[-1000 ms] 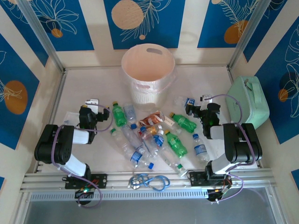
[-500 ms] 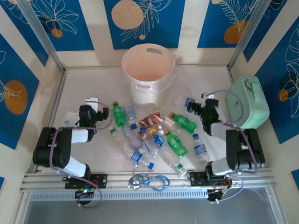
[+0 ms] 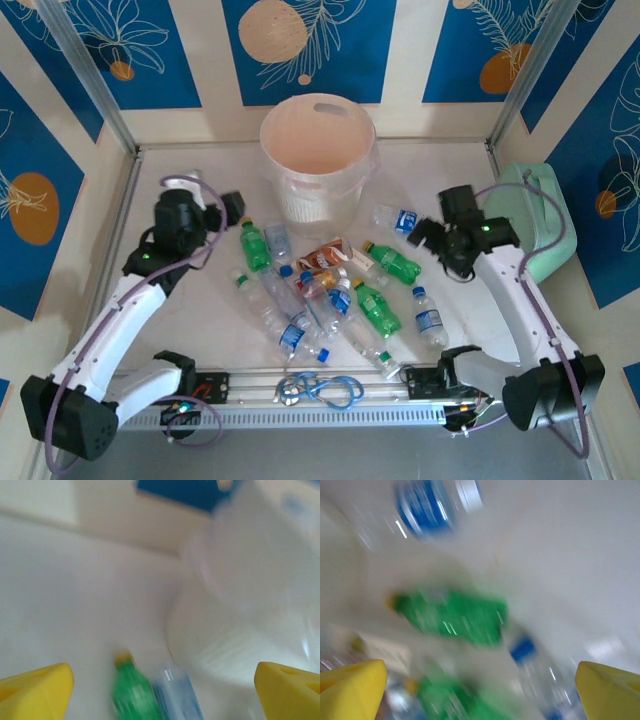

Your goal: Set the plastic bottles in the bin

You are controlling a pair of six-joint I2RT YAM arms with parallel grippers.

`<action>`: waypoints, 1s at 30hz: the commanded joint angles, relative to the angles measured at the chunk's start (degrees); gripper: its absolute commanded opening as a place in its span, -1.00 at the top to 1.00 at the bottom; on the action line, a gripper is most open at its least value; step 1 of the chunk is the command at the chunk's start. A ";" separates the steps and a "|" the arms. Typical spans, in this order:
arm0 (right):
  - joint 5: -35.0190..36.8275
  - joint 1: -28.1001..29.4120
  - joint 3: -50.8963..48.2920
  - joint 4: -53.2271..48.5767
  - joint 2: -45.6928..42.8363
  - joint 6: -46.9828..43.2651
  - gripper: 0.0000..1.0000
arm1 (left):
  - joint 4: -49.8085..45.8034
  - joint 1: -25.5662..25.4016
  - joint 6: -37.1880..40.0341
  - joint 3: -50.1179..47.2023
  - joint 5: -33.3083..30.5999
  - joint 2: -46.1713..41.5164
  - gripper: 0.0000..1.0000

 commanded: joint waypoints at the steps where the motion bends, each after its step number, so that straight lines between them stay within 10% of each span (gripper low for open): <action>1: 3.14 6.06 0.13 -24.46 -0.05 11.85 -0.91 | -12.07 -4.16 -4.24 -0.60 3.48 -0.99 -0.80; 10: -3.82 14.15 -10.62 -20.45 2.44 19.70 -0.88 | -11.01 -4.47 -7.44 2.07 4.38 -1.92 -0.78; 30: -6.12 6.03 -14.79 -5.03 16.43 7.92 -0.90 | -9.43 -4.45 -10.44 1.29 6.15 -0.92 -0.76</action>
